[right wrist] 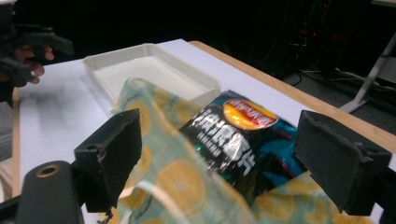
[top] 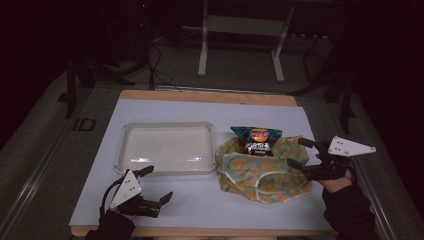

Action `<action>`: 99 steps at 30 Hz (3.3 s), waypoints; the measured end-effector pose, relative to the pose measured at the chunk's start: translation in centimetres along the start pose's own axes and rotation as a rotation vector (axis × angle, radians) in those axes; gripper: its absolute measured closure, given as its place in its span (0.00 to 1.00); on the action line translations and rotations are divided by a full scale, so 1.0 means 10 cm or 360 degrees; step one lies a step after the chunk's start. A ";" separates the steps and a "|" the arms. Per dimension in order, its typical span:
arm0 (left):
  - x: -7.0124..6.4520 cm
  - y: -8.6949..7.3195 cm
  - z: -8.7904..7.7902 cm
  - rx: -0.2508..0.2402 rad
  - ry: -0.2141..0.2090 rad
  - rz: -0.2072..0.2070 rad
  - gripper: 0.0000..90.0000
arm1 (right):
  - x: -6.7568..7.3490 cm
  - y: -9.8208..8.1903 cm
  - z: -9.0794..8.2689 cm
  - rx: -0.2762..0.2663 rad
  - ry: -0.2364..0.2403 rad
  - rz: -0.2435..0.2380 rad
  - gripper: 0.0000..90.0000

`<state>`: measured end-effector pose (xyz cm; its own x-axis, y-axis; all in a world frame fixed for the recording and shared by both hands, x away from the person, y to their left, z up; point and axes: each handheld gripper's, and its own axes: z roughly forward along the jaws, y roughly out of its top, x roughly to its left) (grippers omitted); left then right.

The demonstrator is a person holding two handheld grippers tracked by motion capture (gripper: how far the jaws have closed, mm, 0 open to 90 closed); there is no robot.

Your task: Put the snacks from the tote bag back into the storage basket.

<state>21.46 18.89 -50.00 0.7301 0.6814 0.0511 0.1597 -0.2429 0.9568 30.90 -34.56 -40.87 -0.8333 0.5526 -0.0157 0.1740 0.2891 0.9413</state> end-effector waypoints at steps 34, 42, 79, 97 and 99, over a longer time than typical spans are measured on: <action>-0.02 -0.01 0.01 0.0039 -0.0029 0.0025 0.02 | -0.83 -0.12 0.75 0.0209 -0.0097 0.0116 0.42; -0.01 -0.01 0.01 0.0046 -0.0033 0.0025 0.02 | -0.92 -0.29 0.84 0.0274 -0.0094 0.0186 0.42; -0.02 -0.01 0.01 0.0054 -0.0037 0.0022 0.02 | -0.74 -0.22 0.87 0.0224 0.0089 0.0190 1.00; -0.01 -0.01 0.01 0.0053 -0.0003 0.0032 0.02 | -0.52 0.11 0.66 0.0082 0.0167 0.0132 1.00; -0.02 -0.01 0.01 0.0049 -0.0004 0.0039 0.02 | -0.50 0.15 0.63 0.0077 0.0161 0.0127 1.00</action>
<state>21.41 18.72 -50.18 0.7356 0.6734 0.0734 0.1623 -0.2805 0.9460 38.66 -31.95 -41.53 -0.8640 0.4945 0.0948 0.2647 0.2860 0.9210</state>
